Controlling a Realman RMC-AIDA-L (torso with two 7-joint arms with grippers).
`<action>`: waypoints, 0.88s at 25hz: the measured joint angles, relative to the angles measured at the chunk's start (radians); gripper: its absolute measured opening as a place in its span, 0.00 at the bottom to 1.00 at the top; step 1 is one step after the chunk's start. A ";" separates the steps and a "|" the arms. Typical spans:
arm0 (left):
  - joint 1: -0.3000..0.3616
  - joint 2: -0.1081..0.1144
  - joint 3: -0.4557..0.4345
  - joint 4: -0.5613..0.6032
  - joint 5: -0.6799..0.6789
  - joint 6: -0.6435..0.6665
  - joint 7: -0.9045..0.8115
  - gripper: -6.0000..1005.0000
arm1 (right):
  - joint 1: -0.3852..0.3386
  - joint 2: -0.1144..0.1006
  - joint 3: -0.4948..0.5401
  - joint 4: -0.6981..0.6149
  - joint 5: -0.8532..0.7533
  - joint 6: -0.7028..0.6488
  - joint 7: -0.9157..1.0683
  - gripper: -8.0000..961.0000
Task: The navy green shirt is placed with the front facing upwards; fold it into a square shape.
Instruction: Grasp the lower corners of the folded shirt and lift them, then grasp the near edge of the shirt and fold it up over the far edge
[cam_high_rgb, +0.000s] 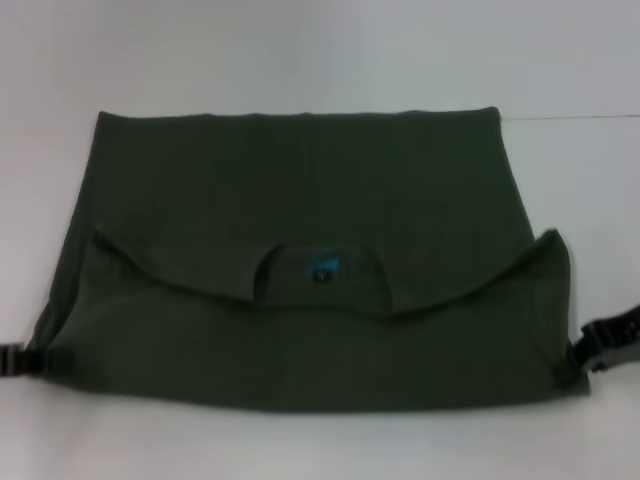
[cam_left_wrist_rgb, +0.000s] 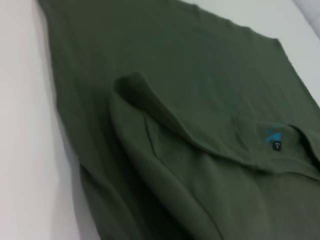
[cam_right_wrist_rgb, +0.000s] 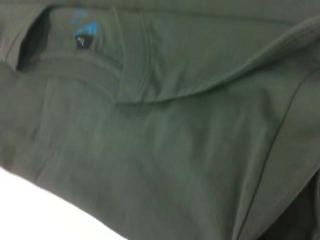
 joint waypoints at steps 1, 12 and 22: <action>0.000 0.003 -0.015 0.004 0.021 0.030 -0.001 0.06 | -0.005 0.001 -0.002 0.000 0.000 -0.021 -0.009 0.04; 0.033 0.027 -0.147 0.048 0.205 0.336 0.020 0.06 | -0.028 0.022 -0.035 0.013 -0.001 -0.191 -0.098 0.05; 0.060 0.028 -0.159 0.065 0.277 0.411 0.036 0.06 | -0.041 0.059 -0.110 0.016 -0.001 -0.256 -0.141 0.04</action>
